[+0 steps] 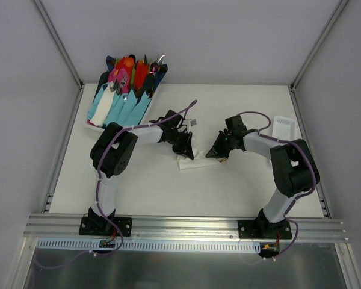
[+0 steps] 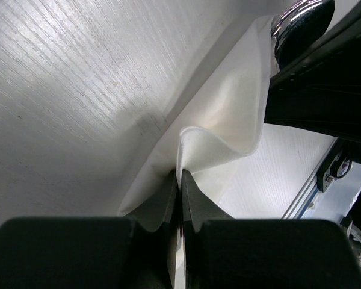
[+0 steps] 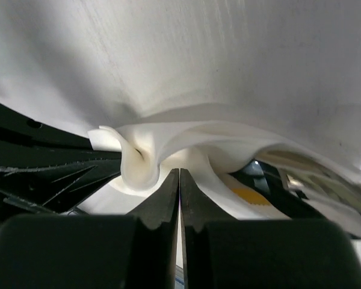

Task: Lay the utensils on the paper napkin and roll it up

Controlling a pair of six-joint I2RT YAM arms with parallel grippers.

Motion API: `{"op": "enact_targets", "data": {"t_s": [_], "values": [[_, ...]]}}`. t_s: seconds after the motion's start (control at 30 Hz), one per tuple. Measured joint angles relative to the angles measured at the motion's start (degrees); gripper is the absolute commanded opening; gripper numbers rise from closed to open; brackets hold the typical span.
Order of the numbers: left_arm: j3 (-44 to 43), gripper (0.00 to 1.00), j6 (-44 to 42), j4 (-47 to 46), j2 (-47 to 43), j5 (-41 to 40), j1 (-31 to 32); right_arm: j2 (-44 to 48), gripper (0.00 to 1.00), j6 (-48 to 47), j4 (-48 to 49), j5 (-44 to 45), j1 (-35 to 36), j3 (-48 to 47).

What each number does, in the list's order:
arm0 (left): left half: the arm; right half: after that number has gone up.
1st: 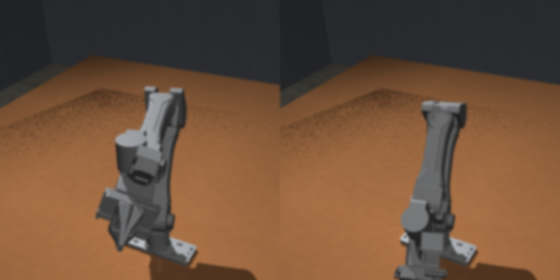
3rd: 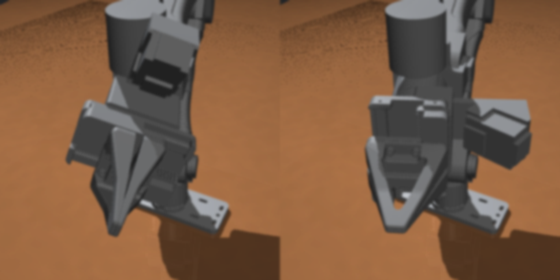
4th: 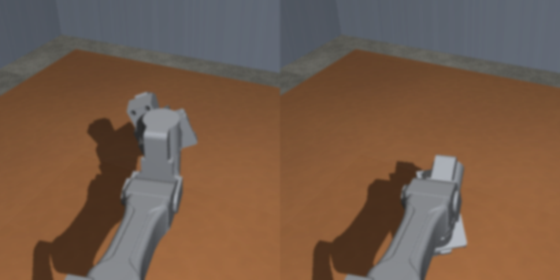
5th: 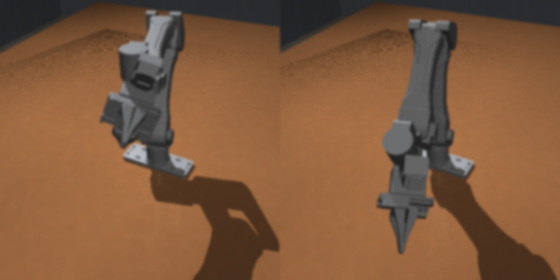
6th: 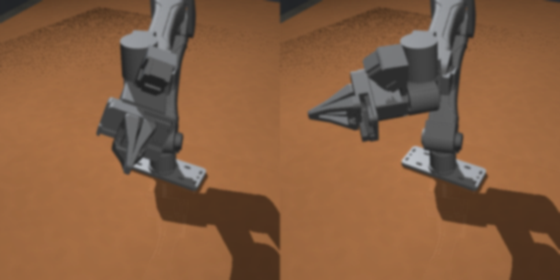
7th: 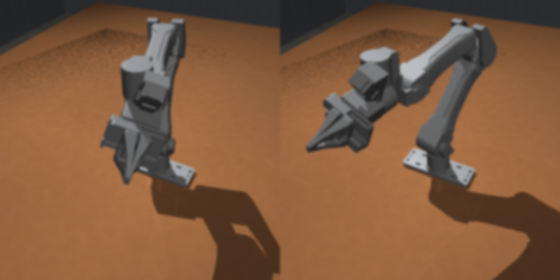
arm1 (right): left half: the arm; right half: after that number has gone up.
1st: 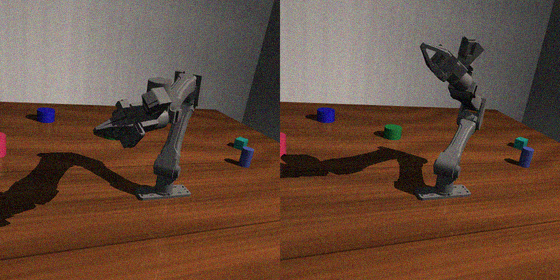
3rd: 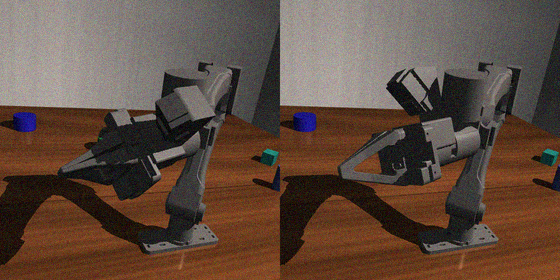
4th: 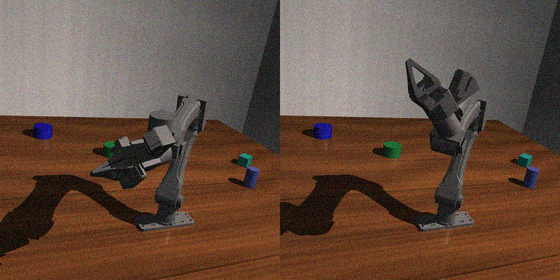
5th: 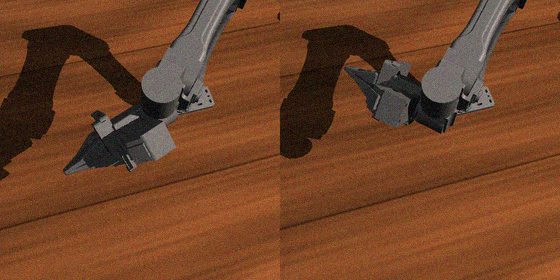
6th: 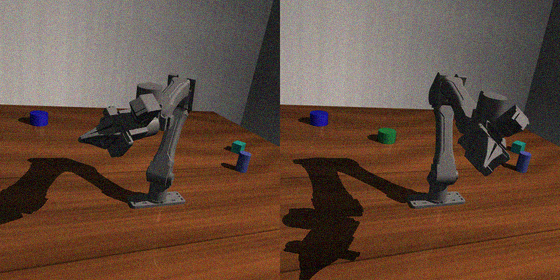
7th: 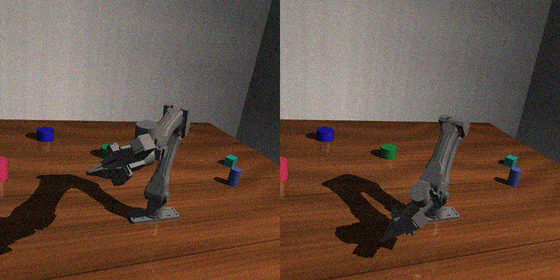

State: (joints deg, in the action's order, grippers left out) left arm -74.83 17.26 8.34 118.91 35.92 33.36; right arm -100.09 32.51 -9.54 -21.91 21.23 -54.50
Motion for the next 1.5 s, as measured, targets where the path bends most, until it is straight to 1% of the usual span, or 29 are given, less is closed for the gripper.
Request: {"op": "enact_targets", "data": {"t_s": [0.13,0.37,0.77,0.97,1.17,1.5], "values": [[-0.3,0.0,0.0,0.5,0.1,-0.1,0.0,2.4,0.0,-1.2,-2.3,0.2,-0.3,0.0],[-0.7,0.0,-0.2,1.0,0.2,-0.2,0.0,3.4,0.0,-2.4,-3.1,0.3,-0.6,1.8],[-0.9,0.0,-0.8,1.5,-0.1,-0.3,0.0,1.8,0.0,-2.5,-1.6,-0.1,-0.9,2.9],[1.0,0.0,-2.1,2.4,-4.8,-2.2,0.0,1.3,0.0,-2.0,-0.3,-0.7,-1.2,3.8],[1.8,0.0,-3.0,2.5,-10.2,-1.6,0.0,1.1,0.0,-1.5,0.3,-1.2,-1.4,4.0],[5.1,0.0,-3.9,2.4,-10.8,0.6,2.5,1.0,0.0,-0.5,1.1,-1.5,-1.6,4.3]]}}
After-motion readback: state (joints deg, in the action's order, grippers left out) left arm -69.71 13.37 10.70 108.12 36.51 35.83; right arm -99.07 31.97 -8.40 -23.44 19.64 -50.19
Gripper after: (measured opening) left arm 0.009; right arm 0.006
